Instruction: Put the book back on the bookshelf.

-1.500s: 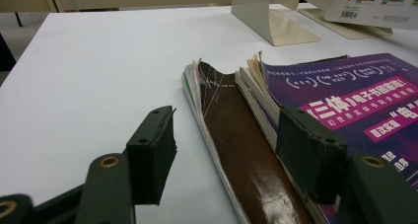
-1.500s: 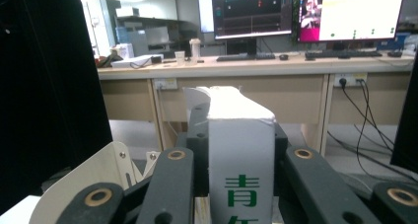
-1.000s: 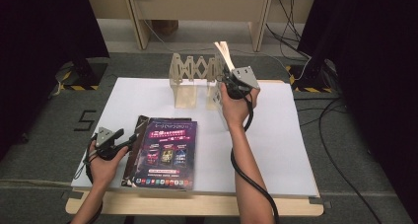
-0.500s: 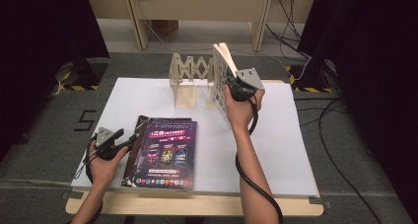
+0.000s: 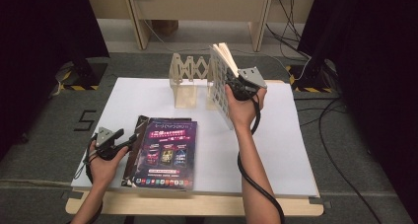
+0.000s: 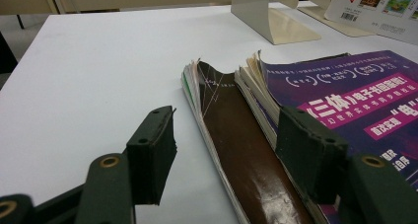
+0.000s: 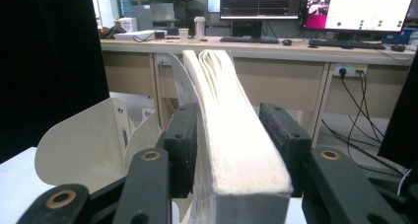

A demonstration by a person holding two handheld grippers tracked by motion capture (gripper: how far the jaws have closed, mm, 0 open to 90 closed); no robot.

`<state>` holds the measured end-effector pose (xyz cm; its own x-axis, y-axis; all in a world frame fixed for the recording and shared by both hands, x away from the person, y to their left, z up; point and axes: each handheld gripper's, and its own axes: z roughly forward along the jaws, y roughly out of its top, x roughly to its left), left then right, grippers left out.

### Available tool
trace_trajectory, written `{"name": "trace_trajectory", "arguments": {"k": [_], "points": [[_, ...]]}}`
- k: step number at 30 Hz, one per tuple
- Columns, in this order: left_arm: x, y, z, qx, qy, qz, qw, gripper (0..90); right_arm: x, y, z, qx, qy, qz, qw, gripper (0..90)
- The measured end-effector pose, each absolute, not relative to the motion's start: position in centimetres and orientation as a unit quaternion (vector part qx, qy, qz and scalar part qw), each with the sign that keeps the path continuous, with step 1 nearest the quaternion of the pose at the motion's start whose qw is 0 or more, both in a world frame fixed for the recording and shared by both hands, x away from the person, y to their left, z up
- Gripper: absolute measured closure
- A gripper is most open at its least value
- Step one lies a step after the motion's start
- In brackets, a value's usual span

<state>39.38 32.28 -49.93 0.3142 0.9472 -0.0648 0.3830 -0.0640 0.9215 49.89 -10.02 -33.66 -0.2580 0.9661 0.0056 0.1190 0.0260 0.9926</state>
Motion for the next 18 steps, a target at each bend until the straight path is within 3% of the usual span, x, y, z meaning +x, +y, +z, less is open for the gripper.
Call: {"name": "trace_trajectory", "arguments": {"k": [18], "points": [[39.39, 32.26, -49.93, 0.665, 0.501, 0.302, 0.465, 39.1, 50.66, -9.68, -33.41, 0.473, 0.614, 0.504, 0.382, 62.1]]}}
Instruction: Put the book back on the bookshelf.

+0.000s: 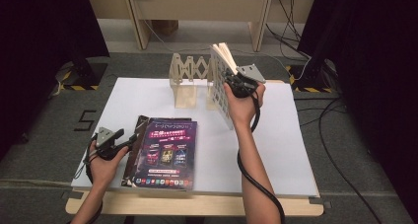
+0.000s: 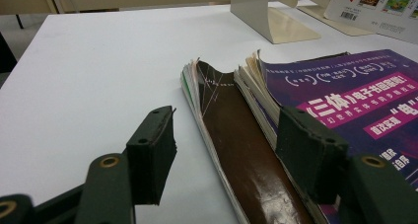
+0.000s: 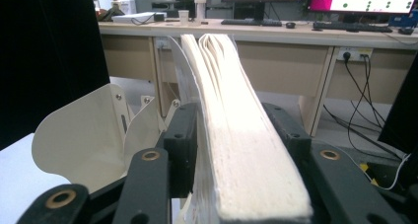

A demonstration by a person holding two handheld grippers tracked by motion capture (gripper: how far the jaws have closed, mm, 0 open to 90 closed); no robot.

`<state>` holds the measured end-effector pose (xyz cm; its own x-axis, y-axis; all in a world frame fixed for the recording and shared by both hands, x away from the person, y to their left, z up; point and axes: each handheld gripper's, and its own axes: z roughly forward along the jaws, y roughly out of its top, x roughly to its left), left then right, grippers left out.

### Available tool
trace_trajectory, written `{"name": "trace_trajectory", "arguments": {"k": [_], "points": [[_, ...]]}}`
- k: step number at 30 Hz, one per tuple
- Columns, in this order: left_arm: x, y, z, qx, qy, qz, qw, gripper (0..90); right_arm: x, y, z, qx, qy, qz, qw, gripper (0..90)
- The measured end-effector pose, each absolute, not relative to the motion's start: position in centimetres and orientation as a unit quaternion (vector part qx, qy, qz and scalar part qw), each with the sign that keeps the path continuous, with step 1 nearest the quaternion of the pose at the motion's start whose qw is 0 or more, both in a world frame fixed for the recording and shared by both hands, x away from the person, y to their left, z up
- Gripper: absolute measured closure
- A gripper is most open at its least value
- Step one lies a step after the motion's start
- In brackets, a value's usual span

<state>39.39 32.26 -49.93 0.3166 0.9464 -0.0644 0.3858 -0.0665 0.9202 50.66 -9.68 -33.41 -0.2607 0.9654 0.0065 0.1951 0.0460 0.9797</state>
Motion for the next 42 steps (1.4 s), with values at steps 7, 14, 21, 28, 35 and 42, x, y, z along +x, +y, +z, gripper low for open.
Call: {"name": "trace_trajectory", "arguments": {"k": [7, 14, 21, 28, 35, 42], "points": [[39.4, 32.3, -49.9, 0.665, 0.501, 0.302, 0.465, 39.1, 50.9, -9.4, -33.3, 0.473, 0.619, 0.499, 0.38, 68.5], [39.4, 32.3, -49.9, 0.666, 0.5, 0.303, 0.464, 39.1, 51.0, -9.5, -33.1, 0.481, 0.621, 0.492, 0.376, 74.1], [39.4, 32.3, -49.9, 0.666, 0.5, 0.302, 0.464, 39.1, 50.9, -9.0, -33.1, 0.488, 0.612, 0.49, 0.383, 74.5], [39.4, 32.3, -49.9, 0.665, 0.501, 0.301, 0.465, 39.1, 50.8, -8.5, -33.5, 0.485, 0.595, 0.507, 0.391, 74.7], [39.4, 32.2, -49.9, 0.665, 0.5, 0.302, 0.465, 39.2, 51.4, -8.3, -32.8, 0.485, 0.588, 0.515, 0.393, 74.7], [39.4, 32.3, -50.0, 0.664, 0.5, 0.301, 0.467, 39.1, 52.3, -7.7, -32.4, 0.486, 0.577, 0.52, 0.401, 74.7]]}}
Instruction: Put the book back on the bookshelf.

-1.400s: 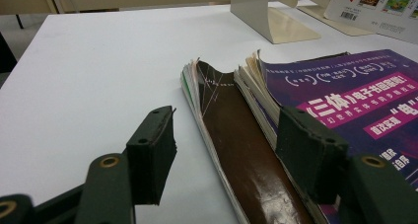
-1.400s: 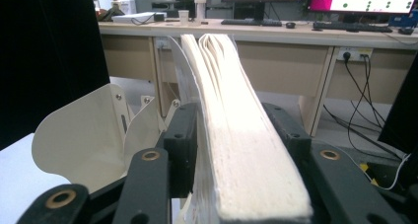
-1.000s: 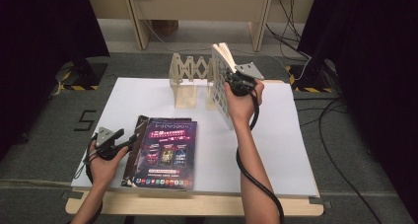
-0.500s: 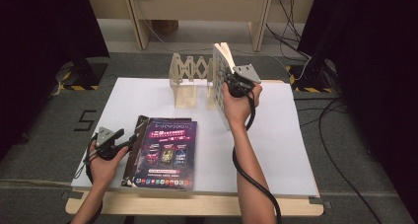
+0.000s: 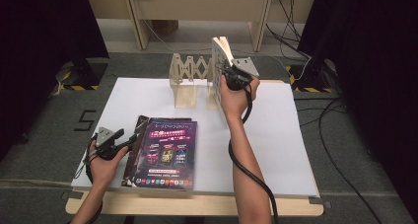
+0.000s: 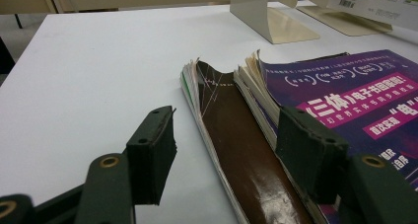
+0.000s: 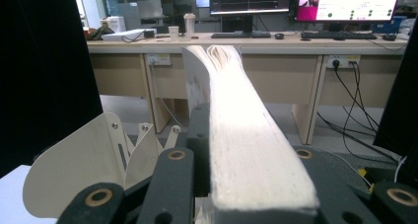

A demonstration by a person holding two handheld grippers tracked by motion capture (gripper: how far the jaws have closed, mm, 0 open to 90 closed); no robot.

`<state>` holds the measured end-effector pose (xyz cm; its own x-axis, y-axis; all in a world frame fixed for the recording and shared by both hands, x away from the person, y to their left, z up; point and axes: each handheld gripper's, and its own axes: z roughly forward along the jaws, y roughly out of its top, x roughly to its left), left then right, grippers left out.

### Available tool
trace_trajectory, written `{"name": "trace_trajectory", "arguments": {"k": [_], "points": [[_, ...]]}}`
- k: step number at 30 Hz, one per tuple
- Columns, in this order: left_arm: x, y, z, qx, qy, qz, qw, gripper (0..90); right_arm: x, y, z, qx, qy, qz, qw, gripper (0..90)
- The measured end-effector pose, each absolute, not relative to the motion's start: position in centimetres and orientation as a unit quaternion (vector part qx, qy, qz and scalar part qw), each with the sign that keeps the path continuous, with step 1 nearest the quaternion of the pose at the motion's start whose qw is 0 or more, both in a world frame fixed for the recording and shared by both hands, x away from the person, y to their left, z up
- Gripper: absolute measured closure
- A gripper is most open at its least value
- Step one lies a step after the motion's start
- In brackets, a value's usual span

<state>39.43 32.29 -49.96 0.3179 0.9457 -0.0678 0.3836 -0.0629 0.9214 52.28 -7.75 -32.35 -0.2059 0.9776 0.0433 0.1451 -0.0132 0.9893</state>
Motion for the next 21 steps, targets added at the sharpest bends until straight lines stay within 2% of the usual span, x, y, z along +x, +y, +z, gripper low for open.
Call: {"name": "trace_trajectory", "arguments": {"k": [12, 21], "points": [[39.4, 32.4, -49.9, 0.665, 0.501, 0.299, 0.467, 39.1, 53.7, -6.5, -32.8, 0.481, 0.581, 0.516, 0.405, 74.6], [39.4, 32.3, -50.0, 0.665, 0.5, 0.301, 0.467, 39.1, 53.5, -6.8, -33.7, 0.48, 0.581, 0.512, 0.412, 74.3]]}}
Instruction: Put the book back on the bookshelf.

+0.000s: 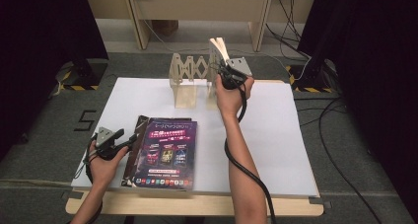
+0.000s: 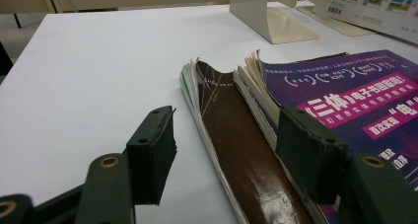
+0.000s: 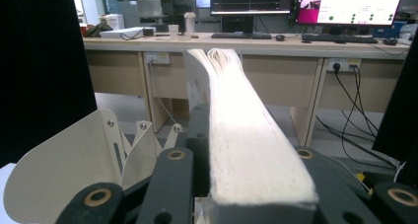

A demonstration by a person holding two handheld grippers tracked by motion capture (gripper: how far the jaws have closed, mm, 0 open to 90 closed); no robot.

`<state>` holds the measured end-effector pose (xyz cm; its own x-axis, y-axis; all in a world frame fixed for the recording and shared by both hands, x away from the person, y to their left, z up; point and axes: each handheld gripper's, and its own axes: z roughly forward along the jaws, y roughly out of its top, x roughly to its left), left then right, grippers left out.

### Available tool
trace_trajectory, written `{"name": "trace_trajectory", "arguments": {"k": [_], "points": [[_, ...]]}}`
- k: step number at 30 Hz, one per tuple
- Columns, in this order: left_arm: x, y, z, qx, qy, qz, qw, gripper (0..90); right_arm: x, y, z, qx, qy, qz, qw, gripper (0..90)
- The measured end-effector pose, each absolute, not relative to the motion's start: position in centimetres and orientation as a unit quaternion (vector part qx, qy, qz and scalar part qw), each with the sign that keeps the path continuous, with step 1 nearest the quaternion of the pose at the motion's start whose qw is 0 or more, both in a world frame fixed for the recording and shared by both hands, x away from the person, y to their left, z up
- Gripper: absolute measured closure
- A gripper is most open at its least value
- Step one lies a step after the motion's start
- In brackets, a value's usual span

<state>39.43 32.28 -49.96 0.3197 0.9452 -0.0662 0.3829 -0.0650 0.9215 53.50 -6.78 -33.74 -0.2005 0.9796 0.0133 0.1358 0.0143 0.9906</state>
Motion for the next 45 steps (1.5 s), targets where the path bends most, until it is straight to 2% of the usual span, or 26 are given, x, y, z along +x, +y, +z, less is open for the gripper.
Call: {"name": "trace_trajectory", "arguments": {"k": [6, 16, 23, 27, 31, 33, 45], "points": [[39.4, 32.2, -49.9, 0.666, 0.498, 0.303, 0.465, 39.2, 52.9, -7.5, -34.0, 0.48, 0.584, 0.505, 0.417, 73.2], [39.4, 32.2, -49.9, 0.665, 0.499, 0.303, 0.466, 39.1, 52.8, -7.8, -33.5, 0.489, 0.59, 0.506, 0.395, 61.0], [39.4, 32.3, -49.9, 0.664, 0.5, 0.302, 0.467, 38.9, 53.1, -7.8, -33.8, 0.494, 0.597, 0.497, 0.39, 58.7], [39.4, 32.3, -50.0, 0.665, 0.499, 0.302, 0.466, 38.9, 53.3, -7.8, -33.6, 0.499, 0.601, 0.488, 0.389, 60.9], [39.4, 32.2, -49.9, 0.665, 0.499, 0.302, 0.466, 38.9, 53.4, -8.0, -33.5, 0.509, 0.602, 0.484, 0.378, 70.8], [39.4, 32.2, -49.9, 0.666, 0.499, 0.302, 0.466, 38.9, 53.4, -7.9, -33.5, 0.513, 0.602, 0.478, 0.382, 73.0], [39.4, 32.3, -49.9, 0.666, 0.499, 0.301, 0.465, 39.0, 53.5, -7.8, -33.4, 0.519, 0.596, 0.483, 0.377, 74.6]]}}
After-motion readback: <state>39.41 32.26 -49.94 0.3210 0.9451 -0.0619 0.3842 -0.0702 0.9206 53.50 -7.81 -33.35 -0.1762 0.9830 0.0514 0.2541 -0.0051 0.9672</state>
